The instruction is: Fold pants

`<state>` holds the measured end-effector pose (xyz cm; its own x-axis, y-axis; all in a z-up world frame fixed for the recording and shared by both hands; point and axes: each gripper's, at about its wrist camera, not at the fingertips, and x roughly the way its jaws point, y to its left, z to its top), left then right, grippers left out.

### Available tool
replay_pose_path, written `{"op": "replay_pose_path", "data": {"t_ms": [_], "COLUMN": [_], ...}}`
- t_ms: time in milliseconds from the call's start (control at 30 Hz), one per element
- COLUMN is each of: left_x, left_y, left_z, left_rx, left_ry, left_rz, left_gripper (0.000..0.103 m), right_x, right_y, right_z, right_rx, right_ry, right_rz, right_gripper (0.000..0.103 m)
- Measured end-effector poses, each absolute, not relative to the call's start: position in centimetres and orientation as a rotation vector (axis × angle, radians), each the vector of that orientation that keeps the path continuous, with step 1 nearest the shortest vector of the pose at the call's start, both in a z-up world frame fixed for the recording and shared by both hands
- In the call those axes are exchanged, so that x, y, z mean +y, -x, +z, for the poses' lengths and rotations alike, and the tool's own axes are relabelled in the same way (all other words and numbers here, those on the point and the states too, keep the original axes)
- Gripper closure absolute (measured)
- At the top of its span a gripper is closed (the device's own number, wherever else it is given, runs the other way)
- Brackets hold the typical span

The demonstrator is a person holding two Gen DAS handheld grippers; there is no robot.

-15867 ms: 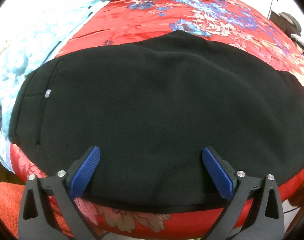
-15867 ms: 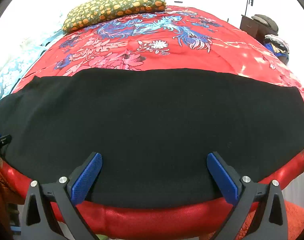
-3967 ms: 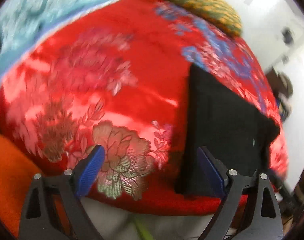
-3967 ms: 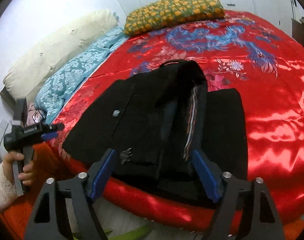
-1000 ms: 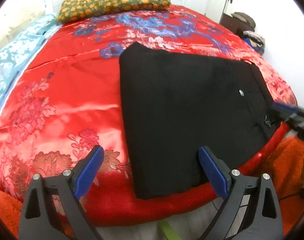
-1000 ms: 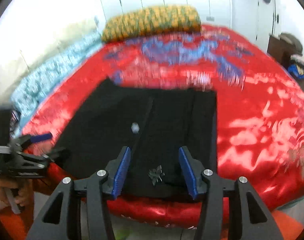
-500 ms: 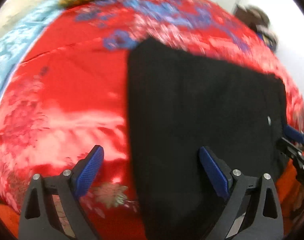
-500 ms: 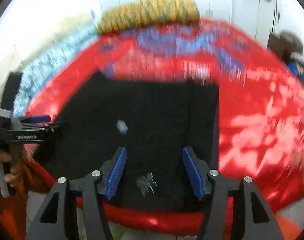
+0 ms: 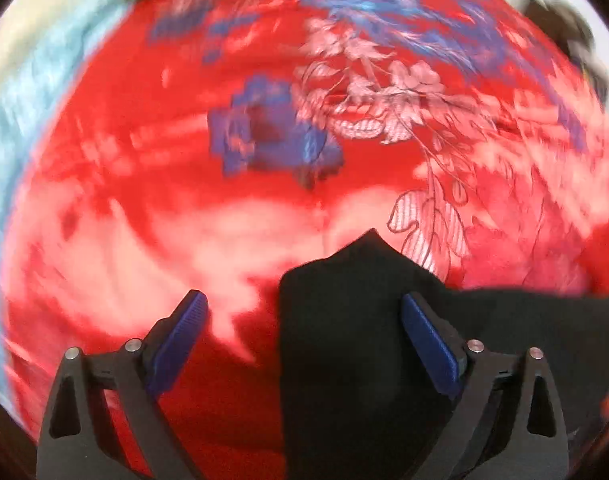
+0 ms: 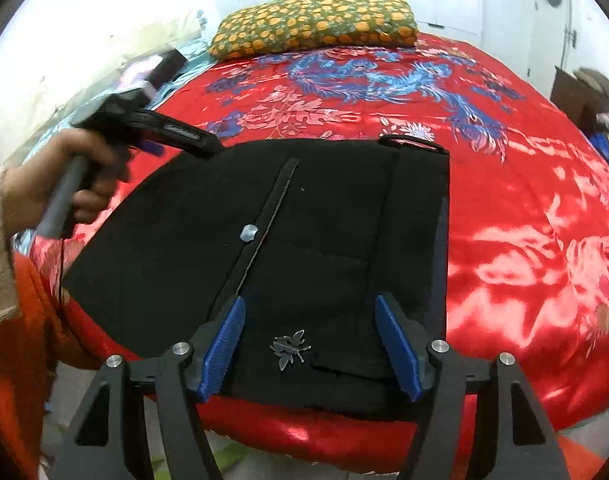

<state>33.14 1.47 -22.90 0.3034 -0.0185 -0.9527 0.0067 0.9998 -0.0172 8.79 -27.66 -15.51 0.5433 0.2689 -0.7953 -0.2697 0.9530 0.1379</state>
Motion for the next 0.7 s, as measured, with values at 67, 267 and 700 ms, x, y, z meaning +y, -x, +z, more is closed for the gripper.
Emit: {"op": "replay_pose_path", "data": {"t_ms": [67, 267, 700], "left_x": [2.7, 2.8, 1.8], "left_y": [-32.3, -25.6, -14.8], "left_z": [-21.4, -15.9, -10.8], "left_rx": [1.226, 1.108, 0.983], "left_ry": [0.091, -0.048, -0.190], "left_rz": [-0.031, -0.084, -0.044], "left_gripper": [0.007, 0.007, 0.006], "right_x": [-27.7, -29.8, -29.9], "right_y": [-8.5, -7.3, -4.4], "right_z": [-15.4, -13.2, -9.9], "right_rx": [0.940, 0.854, 0.764], "right_ry": [0.009, -0.056, -0.045], "right_rz": [0.324, 0.258, 0.149], "right_gripper": [0.035, 0.030, 0.024]}}
